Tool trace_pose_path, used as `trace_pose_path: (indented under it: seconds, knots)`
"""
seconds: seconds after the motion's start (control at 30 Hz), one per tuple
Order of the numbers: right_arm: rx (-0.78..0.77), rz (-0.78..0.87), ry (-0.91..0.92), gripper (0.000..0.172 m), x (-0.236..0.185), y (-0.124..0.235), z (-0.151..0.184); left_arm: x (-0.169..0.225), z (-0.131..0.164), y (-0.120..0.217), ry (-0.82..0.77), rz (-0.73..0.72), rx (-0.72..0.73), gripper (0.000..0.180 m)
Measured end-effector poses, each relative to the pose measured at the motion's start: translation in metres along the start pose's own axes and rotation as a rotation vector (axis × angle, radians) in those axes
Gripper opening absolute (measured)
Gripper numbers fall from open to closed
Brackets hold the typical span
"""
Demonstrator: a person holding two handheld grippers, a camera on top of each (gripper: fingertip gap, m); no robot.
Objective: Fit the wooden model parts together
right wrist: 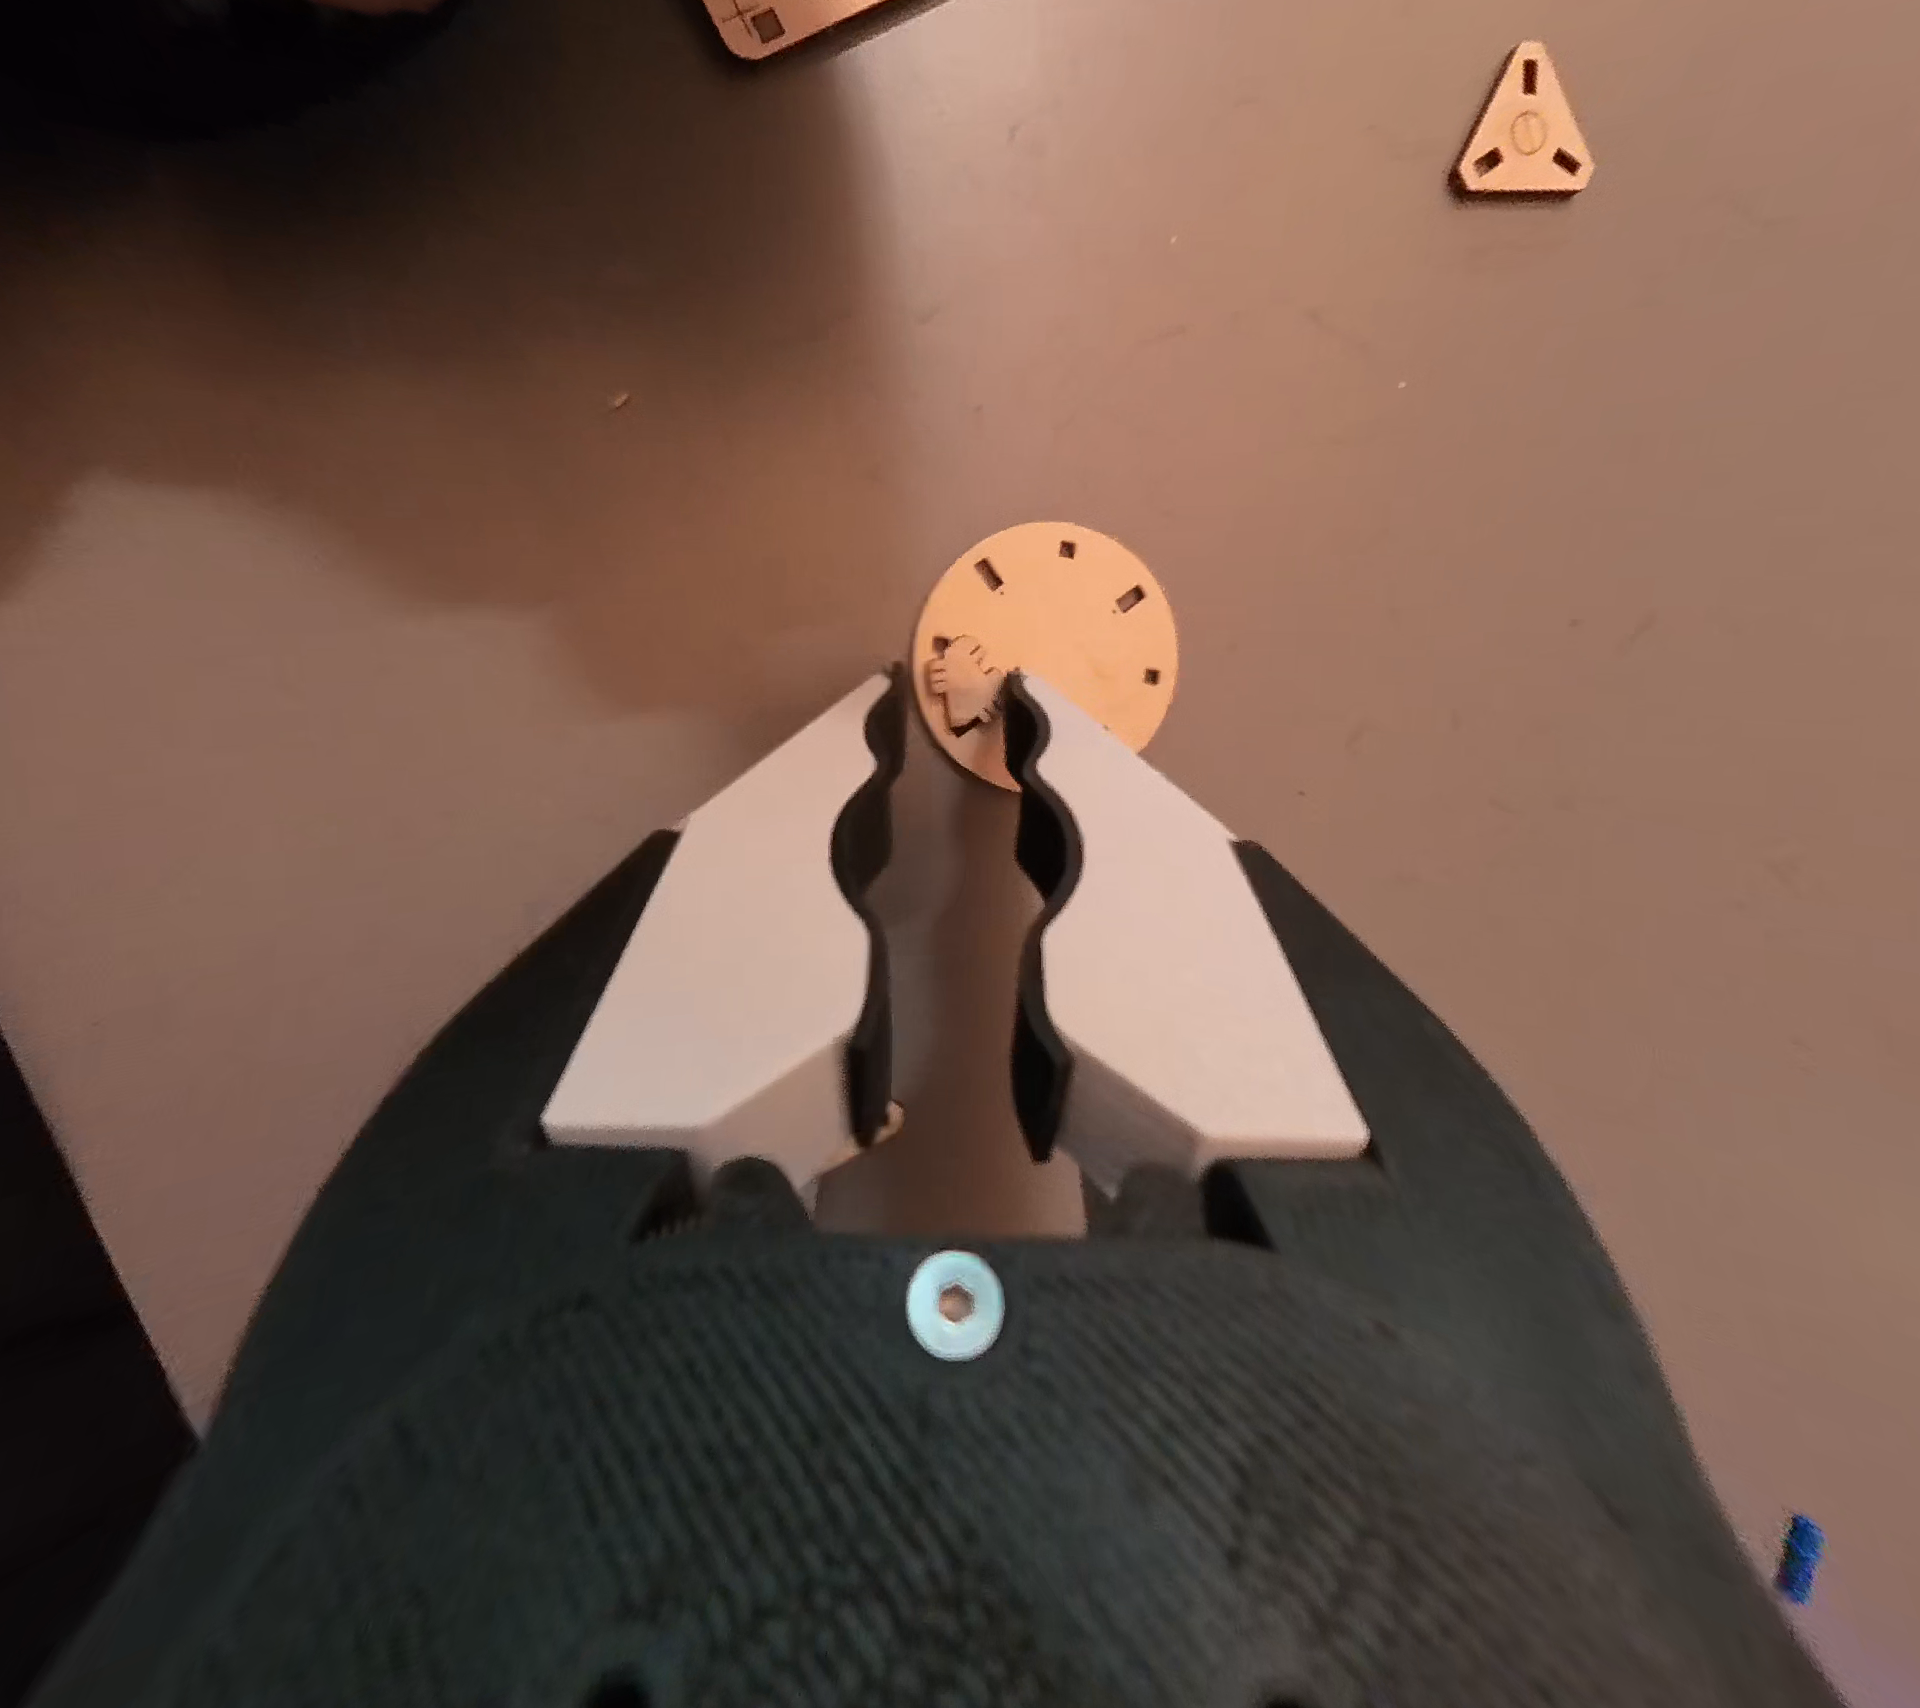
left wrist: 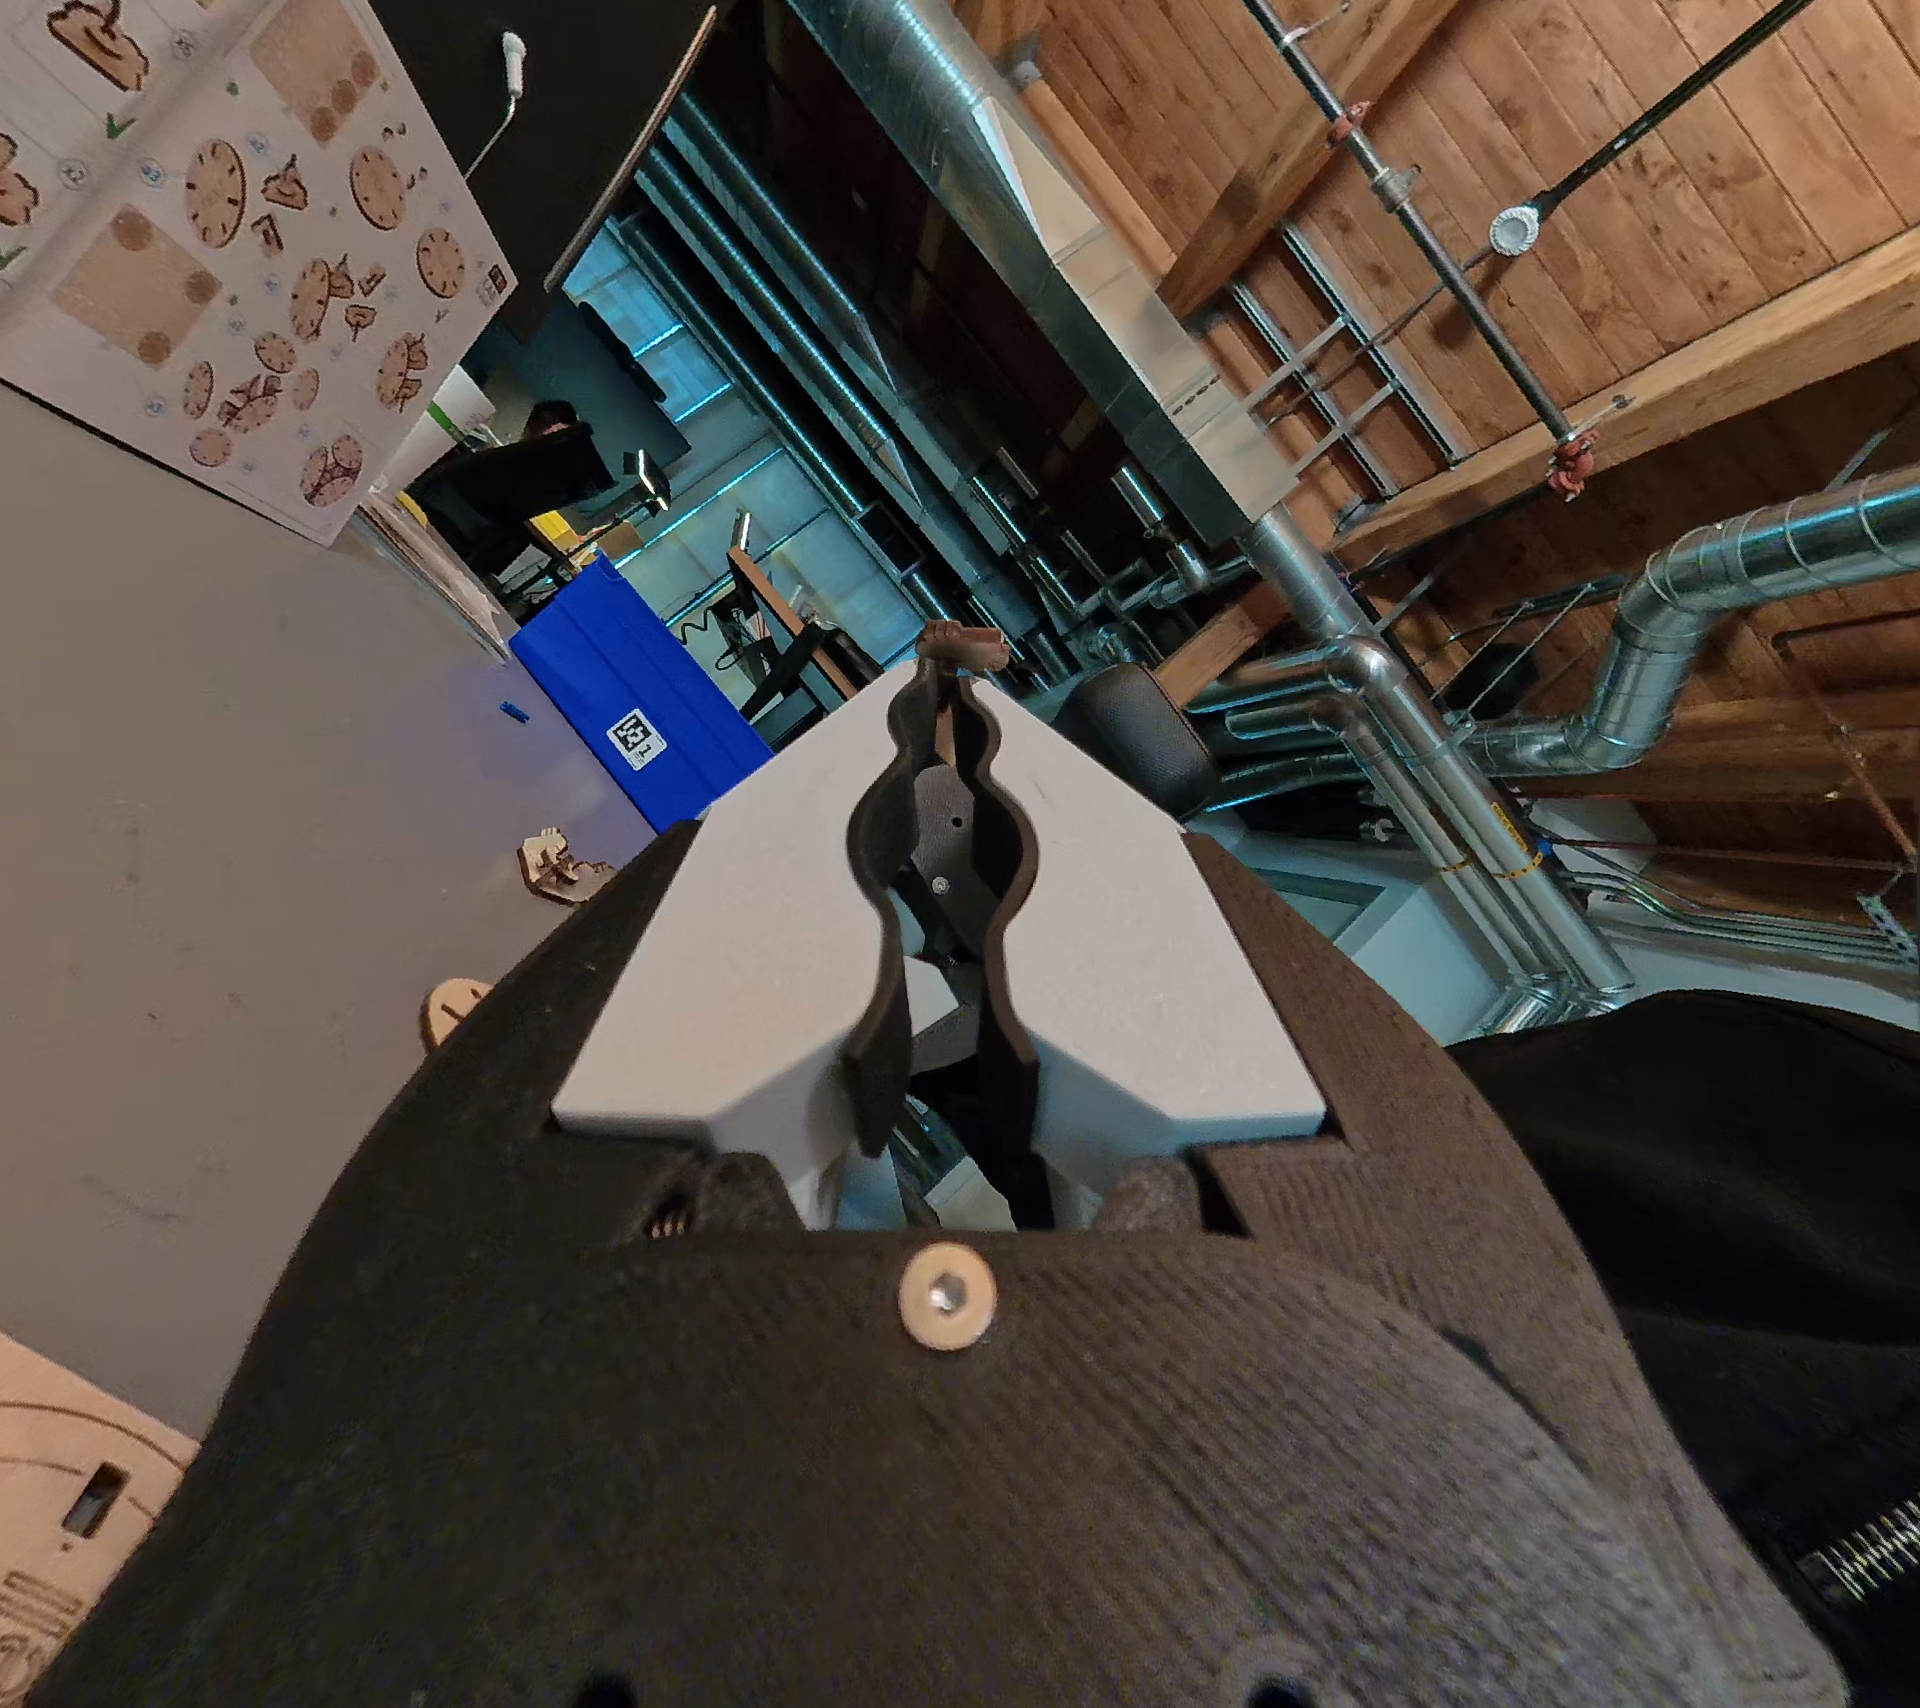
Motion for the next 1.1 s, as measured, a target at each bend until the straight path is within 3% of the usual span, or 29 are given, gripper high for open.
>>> trace_pose_path:
  seconds: [0.23,0.3,0.6,0.93,1.1]
  knots:
    - [-0.001,-0.009,0.006,0.011,-0.003,0.001,-0.003,0.000,0.000,0.000,0.000,0.000,0.000,0.000]
    - [0.050,-0.017,-0.012,0.001,-0.003,0.007,-0.006,0.000,0.000,0.000,-0.001,0.000,0.001,0.000]
    - [0.189,-0.128,-0.211,0.000,0.003,0.022,-0.004,0.000,0.001,0.000,0.004,0.000,-0.005,0.000]
    - [0.687,-0.407,-0.499,0.000,0.016,0.082,-0.024,-0.007,0.011,-0.006,0.059,-0.023,-0.085,0.000]
    - [0.860,-0.541,-0.599,0.000,0.018,0.104,-0.032,-0.002,0.018,-0.013,0.053,0.025,-0.148,0.000]
Point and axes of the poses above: each gripper's, where its closed fingertips meet, y back along the fingers, z out of its underside, x = y × z across the jaws, the point moved 6 cm from there along y, back along the fingers
